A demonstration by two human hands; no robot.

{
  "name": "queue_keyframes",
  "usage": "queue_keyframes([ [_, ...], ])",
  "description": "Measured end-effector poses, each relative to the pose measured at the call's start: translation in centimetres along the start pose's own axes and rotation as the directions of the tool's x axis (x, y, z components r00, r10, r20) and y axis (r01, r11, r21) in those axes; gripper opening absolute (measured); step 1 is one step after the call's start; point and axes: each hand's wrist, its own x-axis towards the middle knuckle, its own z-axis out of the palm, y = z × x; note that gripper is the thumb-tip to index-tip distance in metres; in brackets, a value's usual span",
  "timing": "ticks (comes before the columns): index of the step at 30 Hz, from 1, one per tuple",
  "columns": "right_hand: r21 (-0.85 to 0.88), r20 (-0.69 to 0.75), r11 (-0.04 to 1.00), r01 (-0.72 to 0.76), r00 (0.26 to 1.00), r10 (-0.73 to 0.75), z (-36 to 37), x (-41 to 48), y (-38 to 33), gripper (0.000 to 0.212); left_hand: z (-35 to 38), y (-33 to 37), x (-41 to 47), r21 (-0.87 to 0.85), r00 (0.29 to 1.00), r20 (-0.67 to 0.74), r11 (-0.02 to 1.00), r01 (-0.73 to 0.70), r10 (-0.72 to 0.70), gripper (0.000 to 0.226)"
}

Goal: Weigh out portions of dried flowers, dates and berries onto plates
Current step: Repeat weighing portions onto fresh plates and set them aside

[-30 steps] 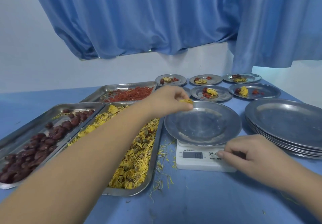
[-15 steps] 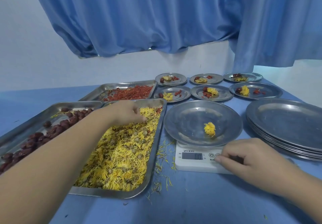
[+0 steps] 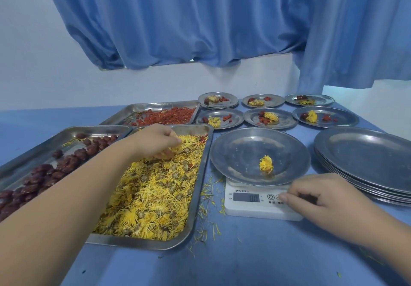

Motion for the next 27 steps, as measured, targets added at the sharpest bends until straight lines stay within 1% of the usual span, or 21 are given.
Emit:
queue_keyframes([
  [2,0.005,-0.004,1.0,0.003,1.0,-0.003,0.0,0.0,-0.1,0.043,0.1,0.5,-0.2,-0.075,0.999,0.033,0.997,0.018,-0.015,0.024],
  [4,0.012,-0.007,1.0,0.008,1.0,-0.008,0.0,0.0,-0.1,0.042,0.3,1.3,-0.5,-0.027,1.0,0.029,1.0,0.003,-0.002,0.023],
  [6,0.014,-0.01,1.0,0.007,1.0,-0.007,0.0,0.0,-0.1,0.042,0.6,2.4,-0.9,0.058,0.997,-0.052,0.997,-0.058,0.061,0.023],
  [8,0.021,-0.017,1.0,0.003,1.0,-0.002,0.0,0.0,-0.2,0.043,1.4,3.9,-1.4,0.076,0.983,-0.121,0.989,-0.129,0.137,0.021],
  [13,0.079,-0.085,0.997,0.014,0.996,-0.008,0.1,0.1,-0.9,0.04,4.9,8.3,-1.7,0.056,0.936,-0.122,0.944,-0.325,0.33,0.014],
  [15,0.088,-0.11,0.996,0.027,0.994,-0.017,0.3,0.1,-1.2,0.037,6.3,9.6,-1.3,0.039,0.926,-0.086,0.93,-0.367,0.369,0.015],
  [16,0.077,-0.121,0.996,0.033,0.992,-0.024,0.3,0.1,-1.4,0.036,6.9,10.1,-1.1,0.043,0.926,-0.043,0.926,-0.374,0.376,0.019],
  [18,0.057,-0.14,0.998,0.034,0.99,-0.026,0.4,-0.1,-1.6,0.036,7.7,10.4,-1.0,0.056,0.924,0.063,0.923,-0.381,0.378,0.036],
  [21,0.084,-0.182,0.996,0.013,0.983,0.003,0.1,-0.2,-2.2,0.038,8.0,9.8,-1.5,0.011,0.893,0.181,0.907,-0.42,0.411,0.063],
  [23,0.143,-0.235,0.99,0.01,0.972,0.024,0.1,-0.1,-2.9,0.039,7.7,9.0,-2.0,0.004,0.872,0.202,0.89,-0.457,0.447,0.067],
  [25,0.187,-0.281,0.981,0.046,0.96,0.008,0.5,0.3,-4.2,0.04,6.9,7.9,-2.6,0.003,0.867,0.136,0.875,-0.485,0.48,0.057],
  [27,0.207,-0.286,0.974,0.098,0.958,-0.036,1.2,1.0,-6.1,0.036,5.3,6.6,-2.9,0.035,0.875,0.023,0.874,-0.484,0.483,0.043],
])
